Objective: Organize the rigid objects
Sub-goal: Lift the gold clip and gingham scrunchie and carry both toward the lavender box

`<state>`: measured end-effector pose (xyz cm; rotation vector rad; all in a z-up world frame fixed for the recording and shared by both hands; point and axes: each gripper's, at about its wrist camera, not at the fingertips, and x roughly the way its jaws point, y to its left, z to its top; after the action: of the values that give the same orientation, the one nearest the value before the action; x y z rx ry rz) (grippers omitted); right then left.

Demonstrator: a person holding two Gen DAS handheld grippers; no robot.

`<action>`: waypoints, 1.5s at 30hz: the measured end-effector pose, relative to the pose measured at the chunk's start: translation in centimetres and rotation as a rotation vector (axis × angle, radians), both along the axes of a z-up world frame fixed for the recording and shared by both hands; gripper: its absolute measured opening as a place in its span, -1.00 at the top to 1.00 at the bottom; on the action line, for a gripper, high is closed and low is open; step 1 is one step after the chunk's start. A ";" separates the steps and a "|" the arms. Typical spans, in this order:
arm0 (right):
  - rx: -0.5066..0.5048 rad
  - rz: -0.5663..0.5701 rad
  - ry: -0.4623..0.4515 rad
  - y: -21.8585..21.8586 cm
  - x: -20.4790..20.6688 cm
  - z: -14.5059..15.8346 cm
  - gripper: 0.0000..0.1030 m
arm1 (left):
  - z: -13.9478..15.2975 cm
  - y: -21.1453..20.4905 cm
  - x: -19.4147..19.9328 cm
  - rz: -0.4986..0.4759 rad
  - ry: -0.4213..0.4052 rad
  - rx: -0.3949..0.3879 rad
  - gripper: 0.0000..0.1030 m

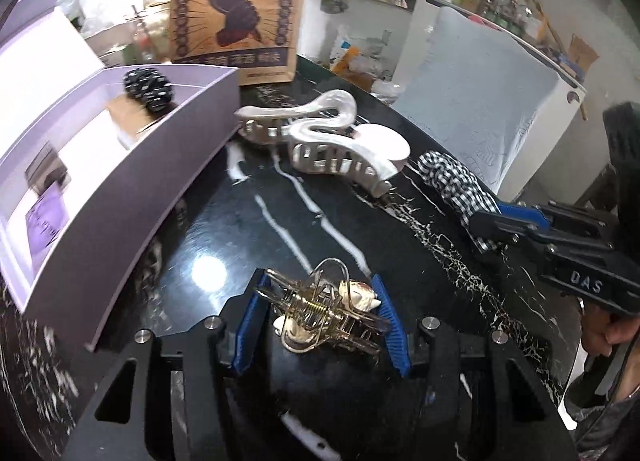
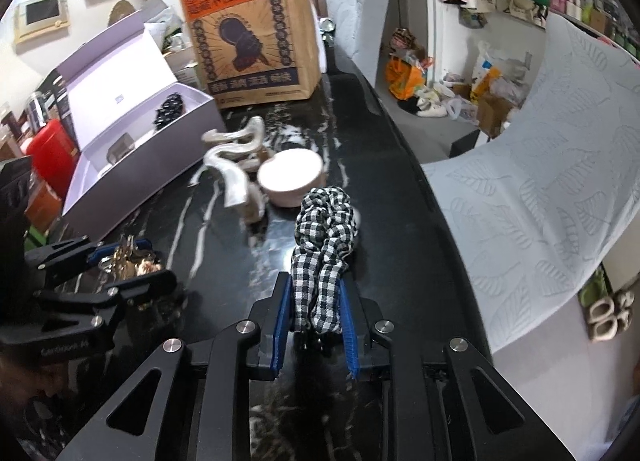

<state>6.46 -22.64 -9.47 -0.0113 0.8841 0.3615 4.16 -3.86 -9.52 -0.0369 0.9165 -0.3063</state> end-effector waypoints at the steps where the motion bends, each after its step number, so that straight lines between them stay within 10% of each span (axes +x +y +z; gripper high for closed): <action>1: 0.000 0.007 -0.002 0.2 -0.3 0.1 0.56 | 0.1 0.2 -0.1 0.007 -0.001 -0.002 -0.02; 45: 0.040 0.357 -0.006 11.8 -6.9 1.8 0.56 | 3.5 10.0 -7.8 0.297 -0.039 -0.066 -0.02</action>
<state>-0.44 -10.84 -7.65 -0.1346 0.8683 0.7123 -3.62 6.10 -6.05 -0.2253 0.8485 -0.0603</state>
